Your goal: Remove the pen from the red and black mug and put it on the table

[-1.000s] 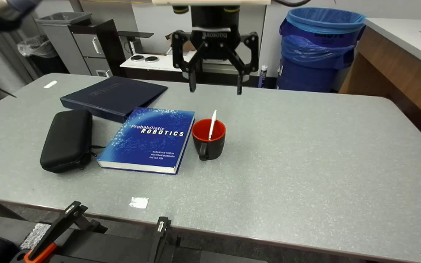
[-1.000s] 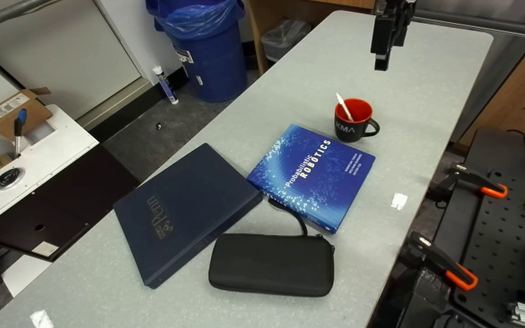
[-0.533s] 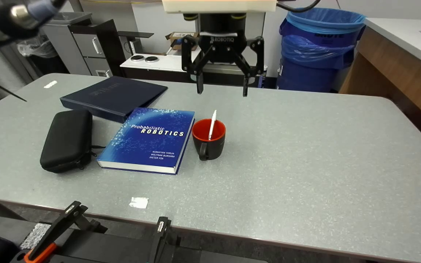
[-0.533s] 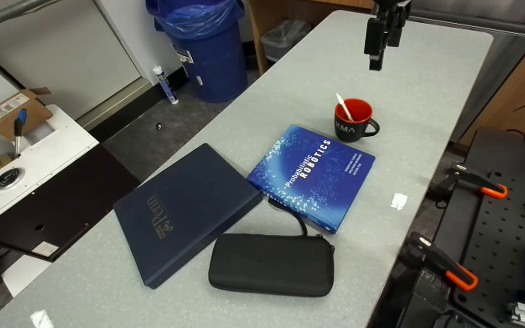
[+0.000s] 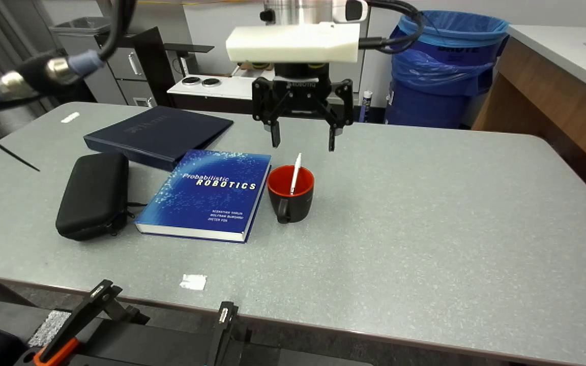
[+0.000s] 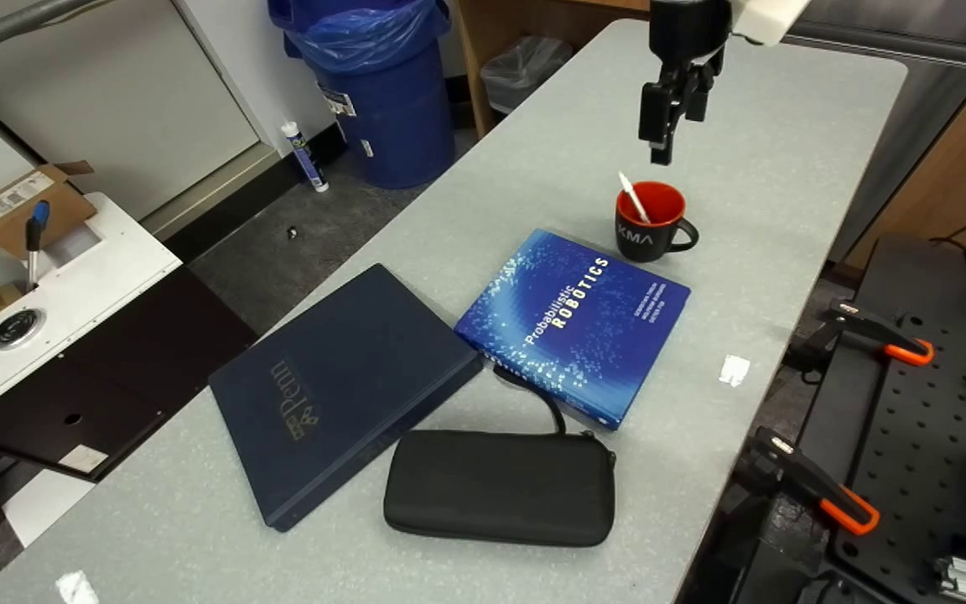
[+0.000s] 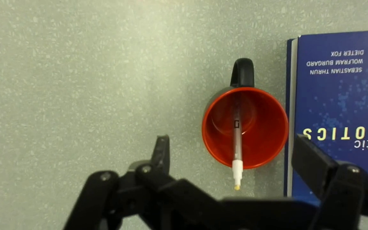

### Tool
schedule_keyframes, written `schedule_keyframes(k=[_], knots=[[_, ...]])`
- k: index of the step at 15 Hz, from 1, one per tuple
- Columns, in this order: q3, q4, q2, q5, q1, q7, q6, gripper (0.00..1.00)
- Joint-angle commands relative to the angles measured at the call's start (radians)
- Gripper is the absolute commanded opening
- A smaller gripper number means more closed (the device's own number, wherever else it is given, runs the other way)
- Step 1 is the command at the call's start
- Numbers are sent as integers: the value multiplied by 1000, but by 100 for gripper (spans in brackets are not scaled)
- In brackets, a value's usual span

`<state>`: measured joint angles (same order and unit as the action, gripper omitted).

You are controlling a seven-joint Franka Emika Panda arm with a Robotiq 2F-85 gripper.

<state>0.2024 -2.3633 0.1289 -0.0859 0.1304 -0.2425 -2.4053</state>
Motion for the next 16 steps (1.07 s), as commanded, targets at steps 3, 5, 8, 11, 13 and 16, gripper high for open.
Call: schedule_keyframes(k=[3,5,8,11,13,16], knots=[[-40,95,159,47,19,46,-97,100],[-49,118,195,55,20,63,-117,100],[-69,157,245,88,27,74,-129,100],[-75,186,275,86,26,97,-115,98],[-79,198,281,86,29,100,-89,73],[-84,201,272,90,38,91,-65,52]])
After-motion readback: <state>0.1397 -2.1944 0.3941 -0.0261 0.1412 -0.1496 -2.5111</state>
